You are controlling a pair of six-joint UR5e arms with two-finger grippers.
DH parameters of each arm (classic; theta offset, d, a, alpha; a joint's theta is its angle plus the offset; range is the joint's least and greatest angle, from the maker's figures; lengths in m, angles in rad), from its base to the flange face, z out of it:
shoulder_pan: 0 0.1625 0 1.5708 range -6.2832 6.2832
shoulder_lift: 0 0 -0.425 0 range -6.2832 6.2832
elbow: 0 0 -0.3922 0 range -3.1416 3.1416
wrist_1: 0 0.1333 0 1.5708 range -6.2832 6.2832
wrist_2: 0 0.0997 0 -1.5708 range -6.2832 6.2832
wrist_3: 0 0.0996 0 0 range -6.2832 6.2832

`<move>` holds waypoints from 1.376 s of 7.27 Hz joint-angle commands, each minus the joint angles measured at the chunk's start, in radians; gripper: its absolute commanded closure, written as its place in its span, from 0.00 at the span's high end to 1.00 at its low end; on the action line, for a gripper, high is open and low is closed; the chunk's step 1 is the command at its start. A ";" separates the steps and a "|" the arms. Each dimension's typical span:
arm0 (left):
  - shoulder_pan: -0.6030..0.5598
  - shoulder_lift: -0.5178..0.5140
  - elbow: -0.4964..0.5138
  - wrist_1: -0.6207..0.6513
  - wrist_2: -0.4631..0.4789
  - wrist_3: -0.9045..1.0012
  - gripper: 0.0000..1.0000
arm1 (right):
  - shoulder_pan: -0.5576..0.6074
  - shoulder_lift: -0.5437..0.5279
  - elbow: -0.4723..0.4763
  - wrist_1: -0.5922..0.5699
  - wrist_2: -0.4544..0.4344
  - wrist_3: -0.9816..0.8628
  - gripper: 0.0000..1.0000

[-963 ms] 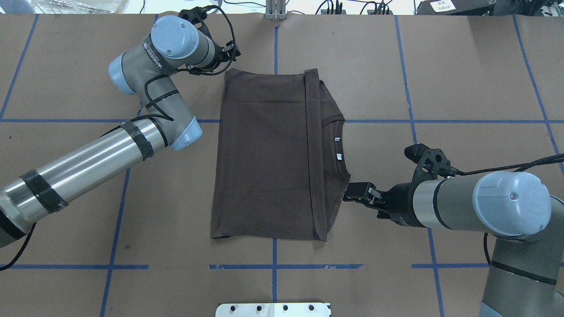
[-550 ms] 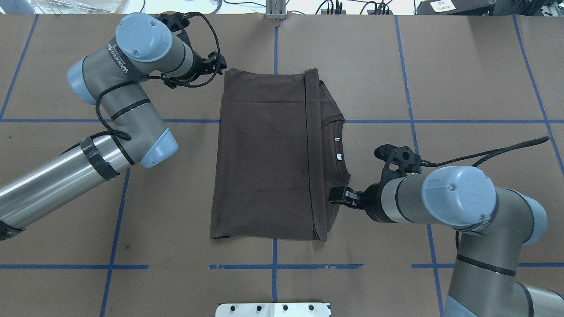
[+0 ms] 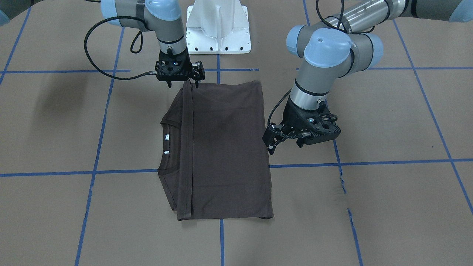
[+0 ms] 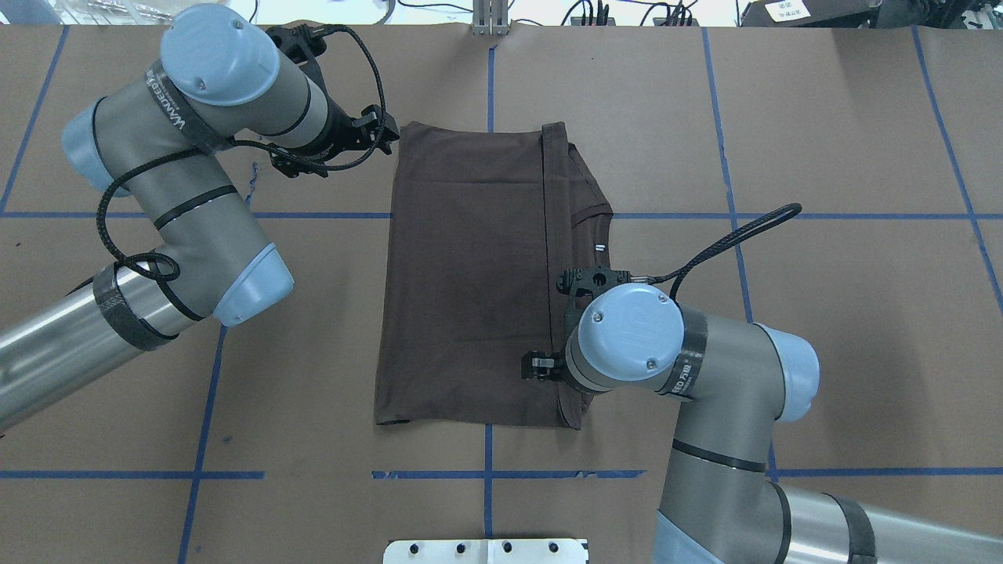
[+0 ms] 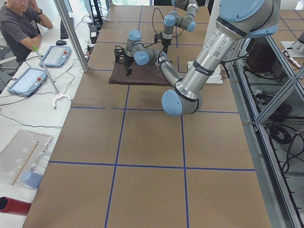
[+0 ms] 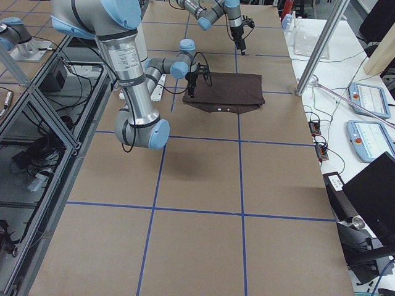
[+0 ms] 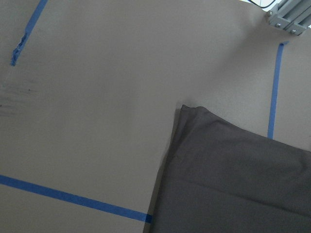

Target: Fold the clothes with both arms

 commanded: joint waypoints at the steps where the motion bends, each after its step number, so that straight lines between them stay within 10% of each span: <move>1: 0.001 0.010 -0.008 -0.005 -0.003 0.001 1.00 | -0.008 0.092 -0.094 -0.108 0.007 -0.049 1.00; 10: 0.003 0.010 -0.008 -0.008 -0.005 -0.001 1.00 | -0.005 0.096 -0.114 -0.262 0.007 -0.186 1.00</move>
